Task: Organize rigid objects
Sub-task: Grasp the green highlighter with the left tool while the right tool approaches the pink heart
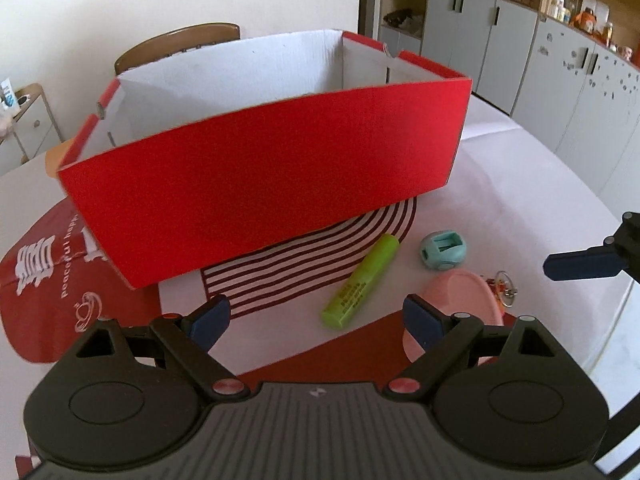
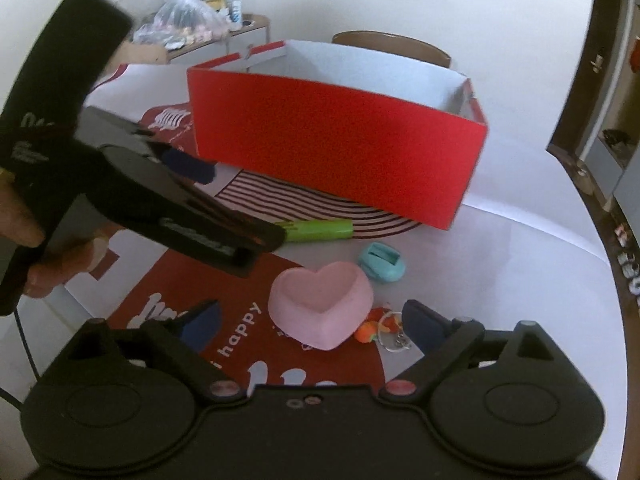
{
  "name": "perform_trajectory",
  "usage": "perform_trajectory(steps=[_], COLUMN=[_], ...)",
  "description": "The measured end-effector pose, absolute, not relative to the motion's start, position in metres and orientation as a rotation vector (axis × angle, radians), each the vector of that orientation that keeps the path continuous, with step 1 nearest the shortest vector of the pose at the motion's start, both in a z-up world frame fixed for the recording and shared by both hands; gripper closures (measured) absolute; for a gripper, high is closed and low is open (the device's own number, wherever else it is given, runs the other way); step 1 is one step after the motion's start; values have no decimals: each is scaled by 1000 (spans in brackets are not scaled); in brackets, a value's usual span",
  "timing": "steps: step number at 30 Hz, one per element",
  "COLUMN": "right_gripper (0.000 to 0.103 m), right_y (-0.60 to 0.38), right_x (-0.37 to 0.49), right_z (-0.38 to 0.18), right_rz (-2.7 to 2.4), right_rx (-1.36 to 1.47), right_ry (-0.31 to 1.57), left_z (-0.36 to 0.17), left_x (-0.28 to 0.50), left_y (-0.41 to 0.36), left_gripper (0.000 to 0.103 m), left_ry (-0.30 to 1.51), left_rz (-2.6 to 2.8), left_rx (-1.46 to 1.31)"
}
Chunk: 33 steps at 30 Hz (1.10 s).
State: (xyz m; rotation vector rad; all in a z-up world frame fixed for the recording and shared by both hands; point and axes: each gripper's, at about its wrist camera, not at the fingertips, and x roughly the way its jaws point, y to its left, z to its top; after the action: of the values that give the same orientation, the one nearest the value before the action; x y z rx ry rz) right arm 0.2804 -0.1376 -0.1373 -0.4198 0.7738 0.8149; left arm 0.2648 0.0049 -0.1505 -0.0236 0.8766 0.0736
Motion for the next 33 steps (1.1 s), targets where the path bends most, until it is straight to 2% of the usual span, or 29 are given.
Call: perform_trajectory(steps=[12,15,20,25,27,29,31,33], right_gripper=[15,15,17,19,24,30,30,30], right_y=[-126,-125,-121,-120,-120,-118,-118,-118], right_x=[292,293,293,289,288,289,289,287], right_z=[-157,-158,-162,-165,-164,-164,-164,-163], right_rz=[861,876,892,903,900,894,896,895], right_rx=[-474,-487,-502,-525,-538,-548,-547,-548], right_ry=[794,794,799,789,780,772,777,775], left_z=[-172,-174,-174,-172,-171,-172,-172,-171], left_x=[290,294,296,296,296,300,300,300], left_y=[-1,-4,-7,-13,-16,-22,-24,-25], left_gripper=[10,30,42,63,71,76,83,86], left_ry=[913,922,908,898,900,903,905,906], left_rz=[56,43,18,-7,-12,-11,-15,-14], left_rx=[4,19,6,18,24,30,28,25])
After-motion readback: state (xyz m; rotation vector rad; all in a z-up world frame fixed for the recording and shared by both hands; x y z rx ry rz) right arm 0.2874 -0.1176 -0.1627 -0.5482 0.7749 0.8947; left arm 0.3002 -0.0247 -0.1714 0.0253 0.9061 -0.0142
